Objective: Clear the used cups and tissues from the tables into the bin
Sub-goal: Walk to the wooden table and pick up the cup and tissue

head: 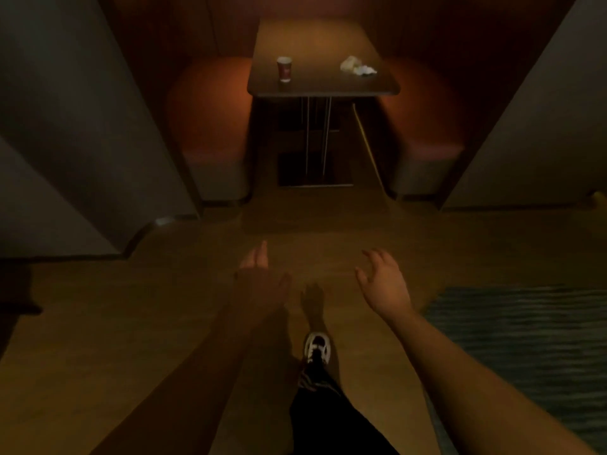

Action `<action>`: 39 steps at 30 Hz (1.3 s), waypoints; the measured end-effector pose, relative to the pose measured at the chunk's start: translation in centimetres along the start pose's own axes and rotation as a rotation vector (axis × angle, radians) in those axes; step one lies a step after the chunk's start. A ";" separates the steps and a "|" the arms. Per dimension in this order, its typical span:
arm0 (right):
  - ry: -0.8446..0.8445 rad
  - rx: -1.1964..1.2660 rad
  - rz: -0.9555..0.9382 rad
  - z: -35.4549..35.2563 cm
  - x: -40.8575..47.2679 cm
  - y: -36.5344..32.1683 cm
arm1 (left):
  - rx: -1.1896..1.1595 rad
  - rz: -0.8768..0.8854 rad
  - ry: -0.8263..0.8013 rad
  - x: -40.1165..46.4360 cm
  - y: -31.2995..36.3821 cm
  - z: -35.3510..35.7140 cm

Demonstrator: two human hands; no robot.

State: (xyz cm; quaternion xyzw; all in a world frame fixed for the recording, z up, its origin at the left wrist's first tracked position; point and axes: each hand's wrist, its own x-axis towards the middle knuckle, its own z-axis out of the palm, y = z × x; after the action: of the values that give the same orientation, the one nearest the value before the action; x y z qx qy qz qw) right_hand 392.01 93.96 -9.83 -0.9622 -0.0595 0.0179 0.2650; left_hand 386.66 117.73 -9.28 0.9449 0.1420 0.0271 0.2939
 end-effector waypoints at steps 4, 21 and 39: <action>-0.018 -0.024 -0.033 -1.5 16.9 -1.3 | 0.035 -0.016 -0.003 17.0 2.4 0.0; 0.029 -0.018 -0.010 -1.9 69.6 -4.0 | -0.088 0.008 0.153 70.7 9.1 -0.2; -0.150 0.002 0.064 0.5 105.3 -4.6 | -0.201 -0.274 0.109 107.9 10.1 3.6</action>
State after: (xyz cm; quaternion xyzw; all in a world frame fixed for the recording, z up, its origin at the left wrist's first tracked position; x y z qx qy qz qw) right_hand 495.94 111.20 -8.16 -0.9594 -0.0485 0.0985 0.2600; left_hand 493.05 138.46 -10.05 0.8796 0.2815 0.0520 0.3799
